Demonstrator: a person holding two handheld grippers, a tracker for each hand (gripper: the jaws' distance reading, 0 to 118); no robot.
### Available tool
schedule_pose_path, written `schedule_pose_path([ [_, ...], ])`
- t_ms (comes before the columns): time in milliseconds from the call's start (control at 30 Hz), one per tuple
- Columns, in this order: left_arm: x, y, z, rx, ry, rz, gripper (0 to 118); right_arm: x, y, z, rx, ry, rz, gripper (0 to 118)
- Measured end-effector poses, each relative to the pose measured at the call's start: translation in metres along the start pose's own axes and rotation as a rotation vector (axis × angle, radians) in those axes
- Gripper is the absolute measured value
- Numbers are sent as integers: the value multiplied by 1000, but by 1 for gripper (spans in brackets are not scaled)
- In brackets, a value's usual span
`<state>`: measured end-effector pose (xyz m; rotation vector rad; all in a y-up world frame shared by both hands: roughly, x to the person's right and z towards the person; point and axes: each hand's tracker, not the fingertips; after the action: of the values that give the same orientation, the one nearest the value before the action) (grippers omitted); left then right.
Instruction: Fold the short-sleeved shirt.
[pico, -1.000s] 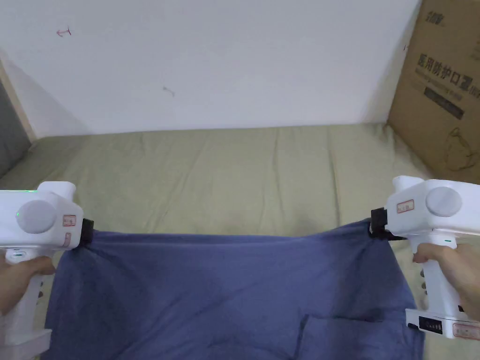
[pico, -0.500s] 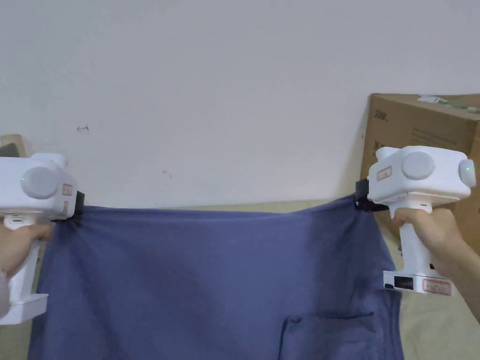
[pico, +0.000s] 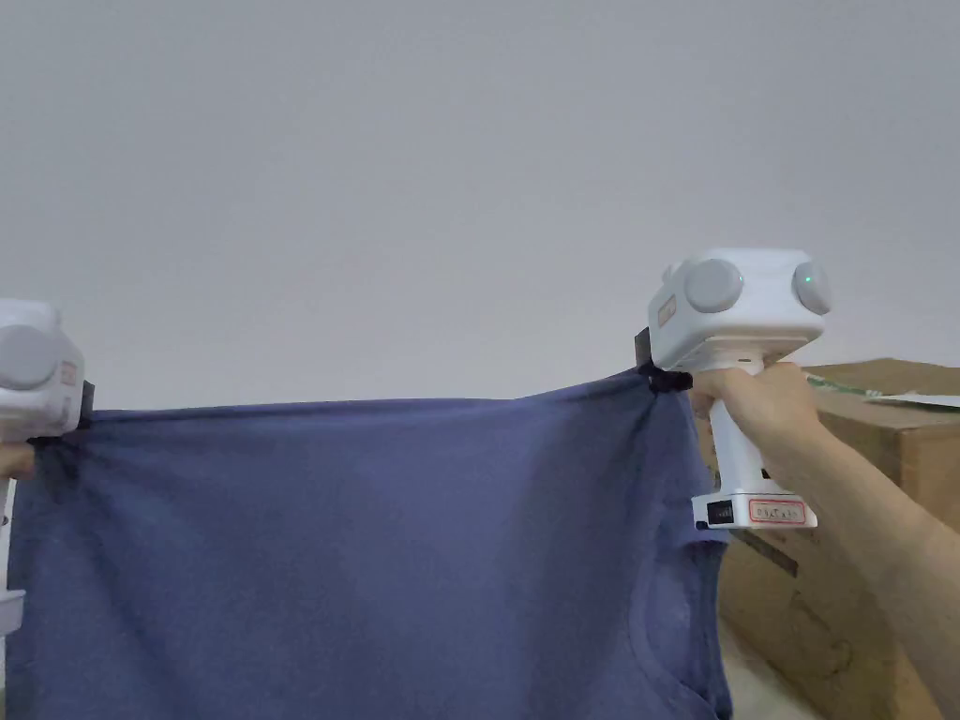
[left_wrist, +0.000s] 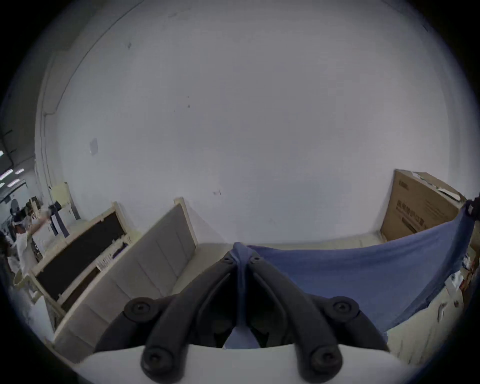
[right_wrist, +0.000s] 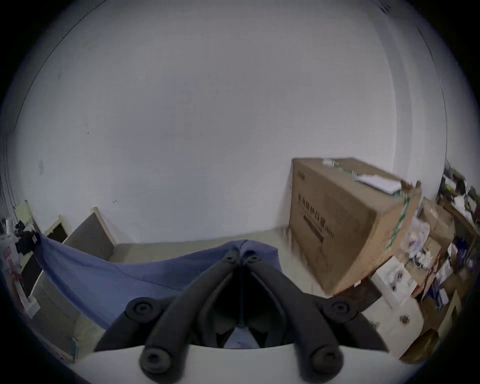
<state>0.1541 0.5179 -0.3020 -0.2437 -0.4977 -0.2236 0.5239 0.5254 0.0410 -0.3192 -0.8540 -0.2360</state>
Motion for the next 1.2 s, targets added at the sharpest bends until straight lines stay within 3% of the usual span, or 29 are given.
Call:
schedule_pose_path([
  [100, 18, 30, -15, 64, 54, -52, 2, -5, 37, -10, 77, -9, -85, 0],
  [167, 26, 49, -23, 71, 57, -63, 2, -10, 54, -15, 85, -8, -70, 0],
  [233, 22, 62, -28, 113, 34, 13, 2, -14, 64, -18, 112, -42, -47, 0],
  [300, 19, 69, -30, 154, 5, 72, 2, -11, 67, -16, 152, -33, -117, 0],
  [367, 18, 72, -31, 187, 19, 56, 2, -6, 69, -17, 156, -7, -130, 0],
  [533, 32, 39, -59, 208, 43, 0, 2, -9, 40, -49, 119, -22, -44, 0],
  [800, 82, -95, -177, -34, 91, -153, 2, -17, -80, -179, -160, -15, 76, 0],
  [1033, 113, -255, -270, -319, 46, -159, 2, -10, -247, -298, -501, -25, 49, 0],
  [1200, 118, -347, -290, -484, 41, -181, 2, -4, -345, -327, -669, -15, 23, 0],
])
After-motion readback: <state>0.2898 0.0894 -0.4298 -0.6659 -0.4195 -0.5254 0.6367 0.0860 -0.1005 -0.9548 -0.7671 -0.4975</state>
